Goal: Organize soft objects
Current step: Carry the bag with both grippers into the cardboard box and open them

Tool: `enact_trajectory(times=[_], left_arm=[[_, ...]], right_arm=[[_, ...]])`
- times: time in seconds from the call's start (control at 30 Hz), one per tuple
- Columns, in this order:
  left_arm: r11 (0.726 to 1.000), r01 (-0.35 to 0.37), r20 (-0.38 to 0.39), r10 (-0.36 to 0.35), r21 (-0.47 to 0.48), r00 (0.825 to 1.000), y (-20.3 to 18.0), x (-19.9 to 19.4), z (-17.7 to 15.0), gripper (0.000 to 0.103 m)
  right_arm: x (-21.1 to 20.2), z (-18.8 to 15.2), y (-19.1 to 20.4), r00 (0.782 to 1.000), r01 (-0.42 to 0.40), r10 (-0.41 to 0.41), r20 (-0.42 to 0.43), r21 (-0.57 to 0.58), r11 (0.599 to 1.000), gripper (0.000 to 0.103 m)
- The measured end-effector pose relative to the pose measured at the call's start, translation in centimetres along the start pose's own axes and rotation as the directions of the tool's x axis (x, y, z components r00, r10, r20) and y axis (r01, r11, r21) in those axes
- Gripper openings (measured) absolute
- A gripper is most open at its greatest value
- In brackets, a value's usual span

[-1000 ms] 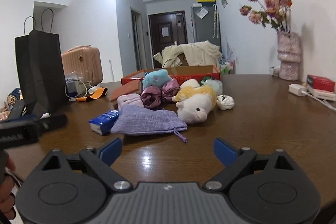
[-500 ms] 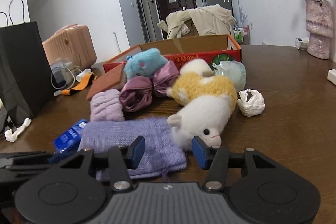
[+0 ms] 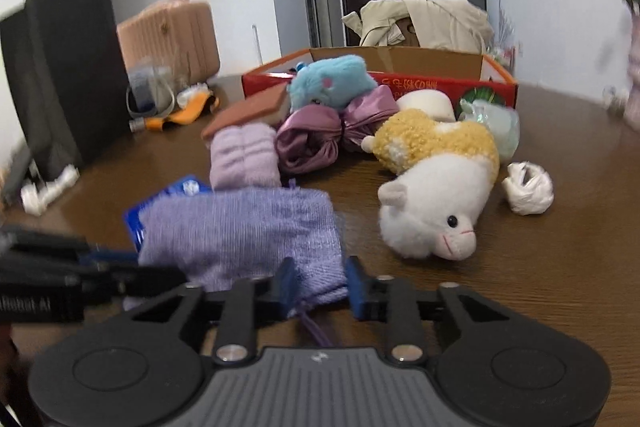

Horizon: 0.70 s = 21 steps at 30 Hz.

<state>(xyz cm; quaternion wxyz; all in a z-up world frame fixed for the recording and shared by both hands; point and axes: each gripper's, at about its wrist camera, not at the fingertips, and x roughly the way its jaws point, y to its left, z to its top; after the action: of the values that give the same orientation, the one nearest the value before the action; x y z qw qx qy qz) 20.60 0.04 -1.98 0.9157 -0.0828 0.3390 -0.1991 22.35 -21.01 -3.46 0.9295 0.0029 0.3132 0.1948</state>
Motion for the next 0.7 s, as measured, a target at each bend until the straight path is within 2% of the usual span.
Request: enact_trajectory(times=[0.13, 0.23, 0.33, 0.4, 0.53, 0.7], left_arm=[[1.0, -0.001, 0.02, 0.001, 0.023, 1.0, -1.0, -1.0, -0.5, 0.012], [0.999, 0.024, 0.057, -0.026, 0.036, 0.998, -1.9, -2.4, -0.3, 0.008], [0.997, 0.05, 0.1, -0.056, 0.057, 0.993, -2.8, -3.9, 1.0, 0.008], [0.994, 0.084, 0.126, -0.091, 0.063, 0.988, -3.1, -4.8, 2.9, 0.008], [0.989, 0.129, 0.202, -0.141, 0.074, 0.969, -2.8, -5.8, 8.8, 0.008], [0.992, 0.124, 0.264, -0.13, 0.04, 0.956, -1.0, -4.2, 17.7, 0.008]], right_arm=[[-2.3, -1.3, 0.9, 1.0, 0.011, -0.011, 0.007, -0.009, 1.0, 0.009], [-4.7, -1.9, 1.2, 1.0, -0.007, 0.006, 0.029, 0.018, 1.0, 0.008], [-7.0, -1.1, 1.4, 0.996, -0.011, 0.009, 0.092, 0.025, 1.0, 0.007], [-8.7, 0.6, 1.2, 0.989, -0.031, 0.027, 0.143, 0.024, 0.999, 0.007], [-10.3, 5.7, 0.4, 0.971, -0.061, 0.062, 0.229, -0.011, 0.998, 0.007], [-8.8, 14.2, -1.3, 0.949, -0.073, 0.09, 0.301, -0.066, 0.995, 0.007]])
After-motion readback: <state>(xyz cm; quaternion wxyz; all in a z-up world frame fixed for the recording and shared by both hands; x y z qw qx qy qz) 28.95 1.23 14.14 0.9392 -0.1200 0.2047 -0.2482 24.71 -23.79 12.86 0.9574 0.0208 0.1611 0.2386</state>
